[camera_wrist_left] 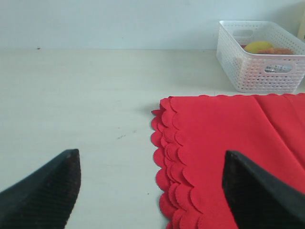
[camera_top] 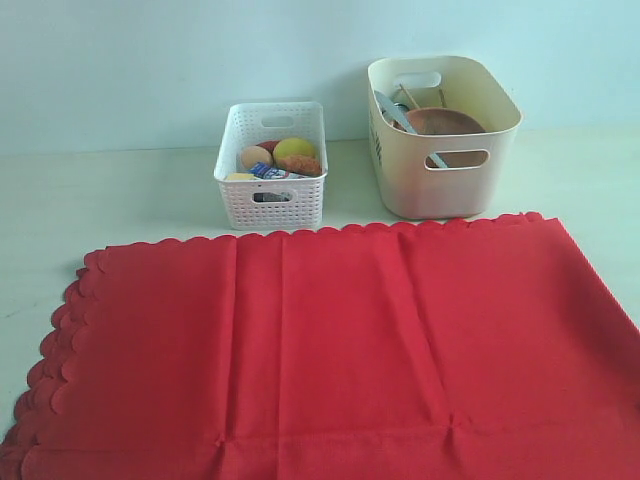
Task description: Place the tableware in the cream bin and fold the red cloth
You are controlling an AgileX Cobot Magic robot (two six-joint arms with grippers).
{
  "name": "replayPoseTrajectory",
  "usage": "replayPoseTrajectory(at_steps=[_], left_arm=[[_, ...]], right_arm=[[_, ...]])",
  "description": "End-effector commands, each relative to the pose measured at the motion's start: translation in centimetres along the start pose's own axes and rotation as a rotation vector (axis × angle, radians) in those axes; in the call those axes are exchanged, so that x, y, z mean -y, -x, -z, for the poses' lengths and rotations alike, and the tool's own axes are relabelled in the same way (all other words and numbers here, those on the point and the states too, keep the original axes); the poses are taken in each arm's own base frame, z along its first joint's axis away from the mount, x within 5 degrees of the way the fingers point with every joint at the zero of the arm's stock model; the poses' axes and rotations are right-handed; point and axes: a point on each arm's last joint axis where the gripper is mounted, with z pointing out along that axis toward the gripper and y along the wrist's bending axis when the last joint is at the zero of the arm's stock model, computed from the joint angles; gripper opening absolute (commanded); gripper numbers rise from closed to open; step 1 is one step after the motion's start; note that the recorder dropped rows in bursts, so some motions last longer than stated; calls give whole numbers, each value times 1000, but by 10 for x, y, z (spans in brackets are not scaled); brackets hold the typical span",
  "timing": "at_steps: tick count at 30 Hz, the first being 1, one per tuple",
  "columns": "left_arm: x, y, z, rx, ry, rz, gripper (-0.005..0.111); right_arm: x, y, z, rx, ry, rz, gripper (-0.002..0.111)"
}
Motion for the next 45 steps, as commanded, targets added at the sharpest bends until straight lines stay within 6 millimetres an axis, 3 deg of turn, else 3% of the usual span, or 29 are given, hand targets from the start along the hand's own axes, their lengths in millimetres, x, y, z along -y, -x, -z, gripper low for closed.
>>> replayPoseTrajectory(at_steps=[1,7,12,36,41,45], left_arm=[[0,0,0,13,-6,0,78],[0,0,0,13,-6,0,78],[0,0,0,13,-6,0,78],[0,0,0,13,-6,0,78],[0,0,0,13,-9,-1,78],[1,0,0,13,-13,-2,78]], right_arm=[[-3,-33,25,122,-9,-8,0],[-9,-76,32,187,6,-27,0],[-12,-108,24,212,14,-68,0],[-20,-145,99,530,75,-125,0],[-22,-156,97,475,77,-103,0],[-23,-167,76,414,79,-107,0]])
